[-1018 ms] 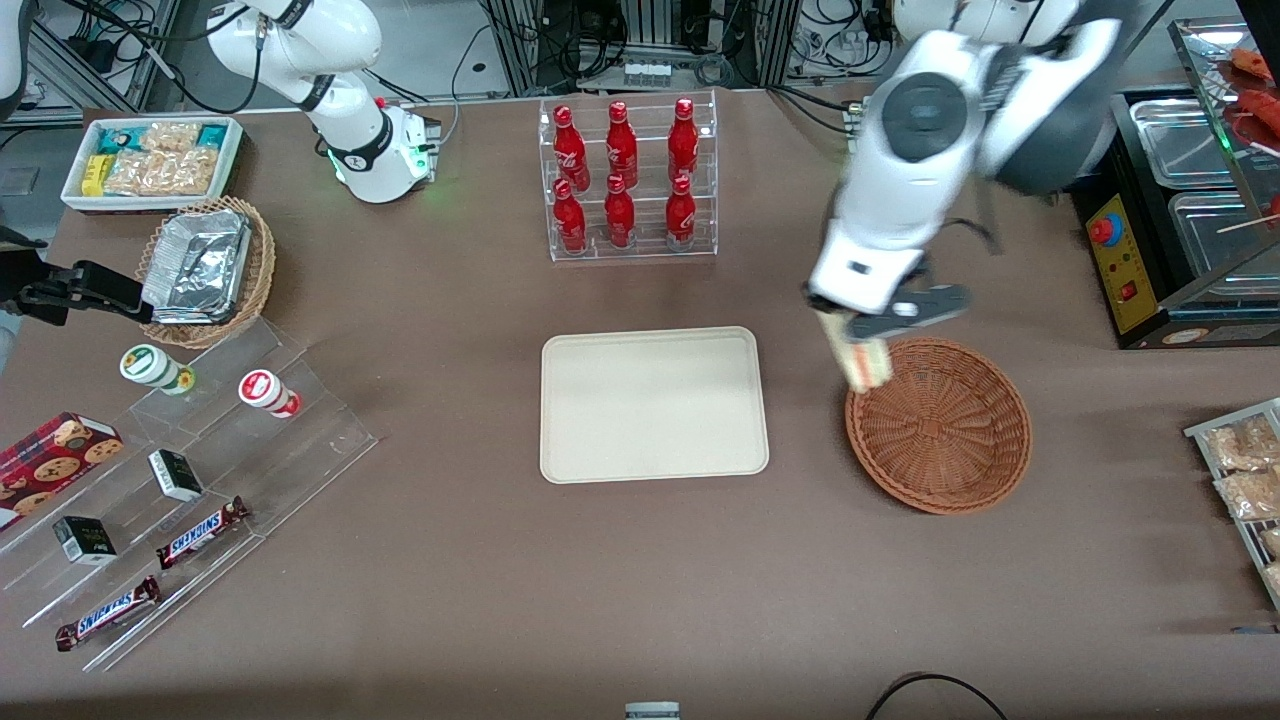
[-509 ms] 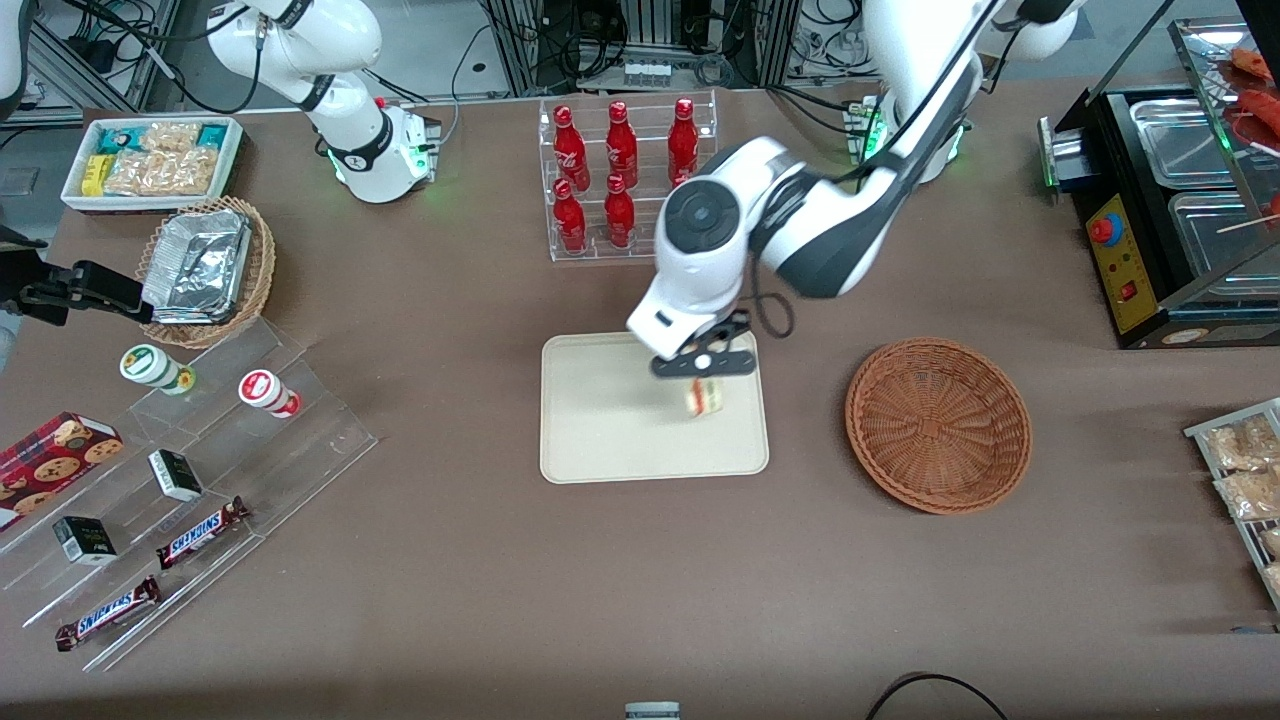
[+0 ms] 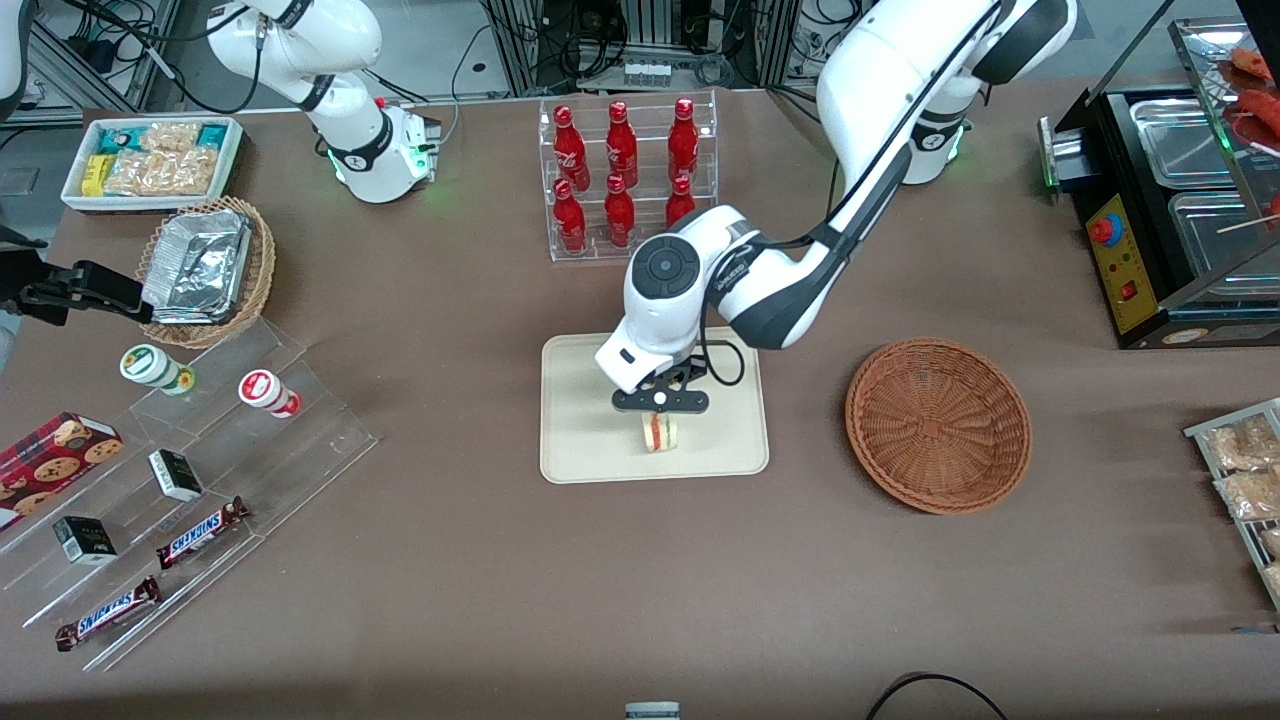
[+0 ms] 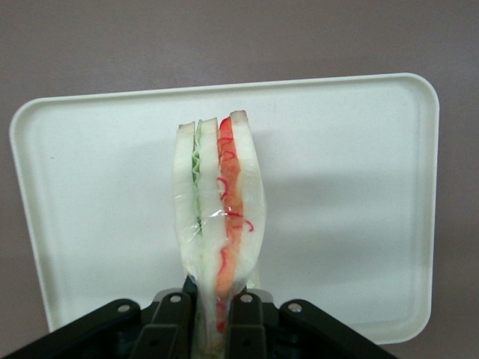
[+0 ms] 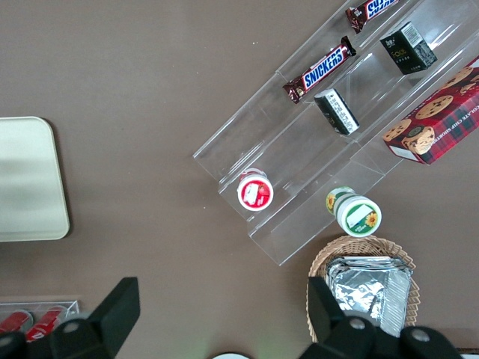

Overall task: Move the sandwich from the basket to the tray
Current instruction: 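Lower the sandwich onto the tray and open the left gripper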

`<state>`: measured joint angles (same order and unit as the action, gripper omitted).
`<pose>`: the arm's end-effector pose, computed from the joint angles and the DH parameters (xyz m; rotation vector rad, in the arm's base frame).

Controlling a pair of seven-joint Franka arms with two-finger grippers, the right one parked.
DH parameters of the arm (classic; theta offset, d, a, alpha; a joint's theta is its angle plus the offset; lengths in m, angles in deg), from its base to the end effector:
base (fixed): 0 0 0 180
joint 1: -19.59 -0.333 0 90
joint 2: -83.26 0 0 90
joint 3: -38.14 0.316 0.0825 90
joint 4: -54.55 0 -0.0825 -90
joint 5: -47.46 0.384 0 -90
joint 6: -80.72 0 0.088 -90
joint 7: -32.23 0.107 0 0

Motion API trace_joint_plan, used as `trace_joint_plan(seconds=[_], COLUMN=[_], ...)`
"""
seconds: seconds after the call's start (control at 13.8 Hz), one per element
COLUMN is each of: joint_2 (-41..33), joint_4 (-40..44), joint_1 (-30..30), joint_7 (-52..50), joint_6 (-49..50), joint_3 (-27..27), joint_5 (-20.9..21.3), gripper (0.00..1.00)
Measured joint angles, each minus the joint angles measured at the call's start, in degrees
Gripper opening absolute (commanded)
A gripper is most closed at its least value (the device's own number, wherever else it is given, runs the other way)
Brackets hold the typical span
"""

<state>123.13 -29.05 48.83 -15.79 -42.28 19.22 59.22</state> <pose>0.5185 -0.5005 0.2914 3.0943 -0.0572 -0.0075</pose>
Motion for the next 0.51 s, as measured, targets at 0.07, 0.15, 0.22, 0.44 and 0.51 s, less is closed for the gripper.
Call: trace_joint_plan(seconds=[0.07, 0.15, 0.22, 0.44, 0.51], joint_2=[0.8, 1.5, 2.0, 3.7, 4.2], joint_4=[0.0, 0.0, 0.0, 0.1, 0.1], joint_1=[0.1, 0.1, 0.1, 0.1, 0.1], joint_7=[0.0, -0.1, -0.1, -0.2, -0.2], joint_6=[-0.6, -1.1, -1.4, -2.2, -2.4], joint_3=[0.0, 0.0, 0.0, 0.0, 0.0], joint_5=[0.2, 0.2, 0.3, 0.5, 0.5], gripper=[0.00, 0.00, 0.00, 0.14, 0.23])
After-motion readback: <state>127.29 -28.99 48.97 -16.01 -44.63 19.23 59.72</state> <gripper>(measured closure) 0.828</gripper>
